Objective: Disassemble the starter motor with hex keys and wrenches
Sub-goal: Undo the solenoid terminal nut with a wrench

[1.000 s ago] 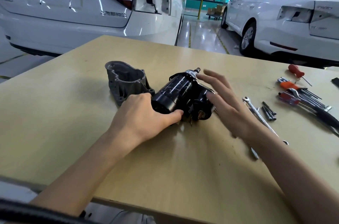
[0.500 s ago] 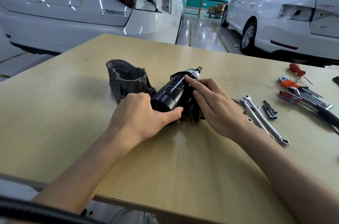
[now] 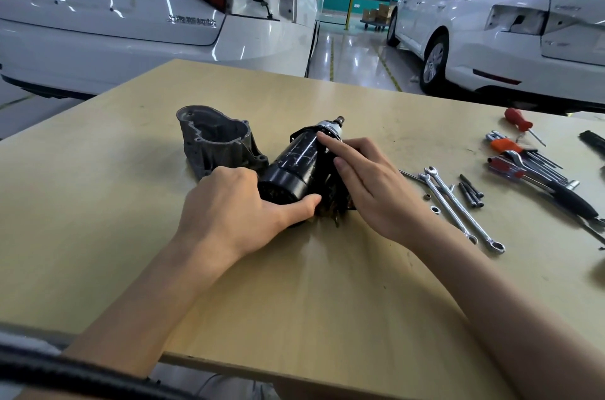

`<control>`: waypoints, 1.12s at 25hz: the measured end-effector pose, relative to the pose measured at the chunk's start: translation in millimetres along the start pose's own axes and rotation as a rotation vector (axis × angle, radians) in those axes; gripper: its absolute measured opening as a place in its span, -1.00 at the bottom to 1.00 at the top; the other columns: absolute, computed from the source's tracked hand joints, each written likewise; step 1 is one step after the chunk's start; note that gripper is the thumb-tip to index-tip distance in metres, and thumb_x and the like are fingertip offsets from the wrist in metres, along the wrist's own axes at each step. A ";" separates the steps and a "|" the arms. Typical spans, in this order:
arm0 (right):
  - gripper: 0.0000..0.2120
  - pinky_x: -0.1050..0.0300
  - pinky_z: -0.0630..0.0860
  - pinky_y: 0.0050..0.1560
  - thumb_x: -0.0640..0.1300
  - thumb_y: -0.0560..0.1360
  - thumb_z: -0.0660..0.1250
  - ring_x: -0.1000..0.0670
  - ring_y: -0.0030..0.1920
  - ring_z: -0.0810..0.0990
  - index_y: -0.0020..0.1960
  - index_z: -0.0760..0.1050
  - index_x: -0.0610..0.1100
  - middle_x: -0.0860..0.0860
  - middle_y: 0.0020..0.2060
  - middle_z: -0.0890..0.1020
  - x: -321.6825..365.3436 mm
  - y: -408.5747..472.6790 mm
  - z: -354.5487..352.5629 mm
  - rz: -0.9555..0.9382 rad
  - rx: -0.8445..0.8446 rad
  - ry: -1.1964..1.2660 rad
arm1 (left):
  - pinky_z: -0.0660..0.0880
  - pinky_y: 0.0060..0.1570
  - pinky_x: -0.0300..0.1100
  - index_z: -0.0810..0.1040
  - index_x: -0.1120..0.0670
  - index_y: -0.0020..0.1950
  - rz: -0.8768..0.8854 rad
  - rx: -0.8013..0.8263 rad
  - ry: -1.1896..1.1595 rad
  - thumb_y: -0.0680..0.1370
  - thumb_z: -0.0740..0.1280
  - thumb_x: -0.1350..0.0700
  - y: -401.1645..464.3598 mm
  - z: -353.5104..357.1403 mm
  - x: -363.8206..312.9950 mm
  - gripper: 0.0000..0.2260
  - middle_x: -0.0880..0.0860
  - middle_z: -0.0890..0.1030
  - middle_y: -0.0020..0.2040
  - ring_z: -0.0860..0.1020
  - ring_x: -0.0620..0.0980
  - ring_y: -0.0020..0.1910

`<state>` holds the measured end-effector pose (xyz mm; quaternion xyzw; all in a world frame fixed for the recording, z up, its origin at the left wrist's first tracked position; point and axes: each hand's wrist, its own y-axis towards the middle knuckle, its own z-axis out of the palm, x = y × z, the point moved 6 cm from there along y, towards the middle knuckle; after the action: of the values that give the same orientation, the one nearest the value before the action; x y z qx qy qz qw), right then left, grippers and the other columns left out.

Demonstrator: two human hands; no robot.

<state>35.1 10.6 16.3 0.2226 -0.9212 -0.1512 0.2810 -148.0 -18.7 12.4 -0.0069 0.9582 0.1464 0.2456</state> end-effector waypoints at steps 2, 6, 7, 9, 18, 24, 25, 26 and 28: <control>-0.59 0.13 0.32 0.29 0.00 0.66 0.01 0.07 0.28 0.38 0.49 0.22 0.16 0.06 0.22 0.42 0.3 0.1 0.4 0.000 -0.001 0.001 | 0.53 -0.28 -0.09 0.56 0.01 -0.24 0.008 0.010 -0.080 0.11 0.18 -0.51 -2.0 0.4 0.7 -0.37 -0.03 0.57 -0.35 0.56 0.00 -0.28; -0.59 0.22 0.30 0.24 0.01 0.65 0.02 0.09 0.23 0.39 0.50 0.22 0.15 0.07 0.17 0.42 -1.9 -0.3 -0.3 0.020 -0.008 -0.011 | 0.48 -0.31 -0.13 0.57 0.00 -0.25 0.019 0.009 0.026 0.08 0.10 -0.58 -0.7 0.0 -2.6 -0.29 -0.04 0.56 -0.36 0.55 0.00 -0.28; -0.59 0.24 0.30 0.20 0.01 0.65 0.03 0.10 0.21 0.39 0.49 0.23 0.15 0.08 0.15 0.42 -3.4 0.6 -1.4 0.034 -0.007 -0.004 | 0.45 -0.34 -0.16 0.57 0.00 -0.28 0.028 -0.003 0.103 0.05 0.04 -0.61 -2.1 -0.1 -5.3 -0.25 -0.04 0.55 -0.38 0.55 0.01 -0.30; -0.60 0.24 0.32 0.16 0.02 0.65 0.05 0.11 0.18 0.41 0.48 0.25 0.17 0.10 0.13 0.43 -6.3 0.6 -5.2 0.056 -0.005 0.007 | 0.46 -0.34 -0.16 0.56 0.00 -0.29 0.027 -0.005 0.143 0.04 0.00 -0.63 -5.1 2.2 -9.1 -0.22 -0.04 0.55 -0.37 0.55 0.02 -0.30; -0.62 0.06 0.43 0.00 0.08 0.62 0.12 0.04 0.04 0.46 0.42 0.35 0.15 0.04 -0.04 0.45 4.1 -0.2 -11.8 0.097 -0.118 -0.140 | 0.31 -0.41 -0.21 0.56 -0.01 -0.32 0.009 -0.021 0.198 0.02 -0.06 -0.66 -6.0 -1.9 -3.9 -0.18 -0.08 0.53 -0.40 0.52 -0.02 -0.34; -0.62 0.04 0.41 0.00 0.08 0.62 0.12 -0.02 0.02 0.44 0.42 0.37 0.13 0.02 -0.10 0.42 2.0 -2.6 -15.6 0.136 -0.144 -0.195 | 0.53 -0.18 -0.13 0.58 -0.12 -0.10 0.035 0.077 -0.031 0.06 0.09 -0.59 -4.4 1.4 2.2 -0.29 -0.14 0.61 -0.25 0.58 -0.07 -0.17; -0.63 0.07 0.39 0.00 0.08 0.62 0.12 -0.02 0.02 0.42 0.41 0.37 0.13 0.01 -0.10 0.41 2.2 -2.3 -15.9 0.136 -0.145 -0.213 | 0.50 -0.23 -0.16 0.60 -0.12 -0.15 0.037 0.068 -0.001 0.06 0.07 -0.60 -3.1 0.2 1.7 -0.29 -0.13 0.60 -0.29 0.58 -0.07 -0.21; -0.63 0.09 0.36 0.01 0.08 0.61 0.12 -0.03 0.01 0.41 0.41 0.38 0.13 0.00 -0.12 0.41 3.0 -1.9 -16.0 0.131 -0.148 -0.231 | 0.47 -0.29 -0.19 0.60 -0.09 -0.21 0.031 0.053 0.047 0.04 0.03 -0.62 -2.1 -1.4 1.1 -0.26 -0.12 0.59 -0.34 0.57 -0.07 -0.26; -0.63 0.11 0.33 0.03 0.07 0.61 0.13 -0.04 -0.01 0.39 0.41 0.39 0.11 -0.01 -0.14 0.39 5.3 -1.1 -15.3 0.113 -0.154 -0.243 | 0.38 -0.40 -0.23 0.59 -0.02 -0.31 0.005 0.039 0.127 0.01 -0.02 -0.65 -1.1 -3.2 1.3 -0.20 -0.09 0.56 -0.41 0.53 -0.09 -0.36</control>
<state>40.5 4.6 30.4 0.1280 -0.9451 -0.2312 0.1920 -150.5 -20.6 14.1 -0.0089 0.9746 0.1274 0.1840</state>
